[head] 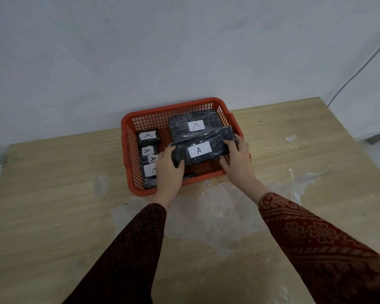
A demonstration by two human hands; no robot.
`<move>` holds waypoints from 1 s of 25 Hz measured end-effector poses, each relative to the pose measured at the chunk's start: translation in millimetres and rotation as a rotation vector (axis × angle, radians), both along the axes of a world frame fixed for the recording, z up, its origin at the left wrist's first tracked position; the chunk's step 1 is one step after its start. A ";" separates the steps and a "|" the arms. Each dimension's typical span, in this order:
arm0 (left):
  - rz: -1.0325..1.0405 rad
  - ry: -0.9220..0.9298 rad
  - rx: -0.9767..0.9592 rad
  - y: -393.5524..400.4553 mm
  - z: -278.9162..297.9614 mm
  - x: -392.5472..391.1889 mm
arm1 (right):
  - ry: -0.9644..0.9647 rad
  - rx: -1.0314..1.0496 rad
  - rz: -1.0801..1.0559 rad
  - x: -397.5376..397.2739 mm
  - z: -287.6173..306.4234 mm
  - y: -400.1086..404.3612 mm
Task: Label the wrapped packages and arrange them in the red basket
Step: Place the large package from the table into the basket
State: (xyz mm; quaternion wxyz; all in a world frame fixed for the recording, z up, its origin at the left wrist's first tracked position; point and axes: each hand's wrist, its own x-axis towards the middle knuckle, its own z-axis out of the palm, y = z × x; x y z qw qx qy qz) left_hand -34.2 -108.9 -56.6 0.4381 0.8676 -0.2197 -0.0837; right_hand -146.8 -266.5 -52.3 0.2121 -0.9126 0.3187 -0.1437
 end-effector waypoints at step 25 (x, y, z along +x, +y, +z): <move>-0.129 0.154 0.245 -7.4 -1.8 7.2 | 0.474 -0.041 0.170 6.9 6.6 -4.2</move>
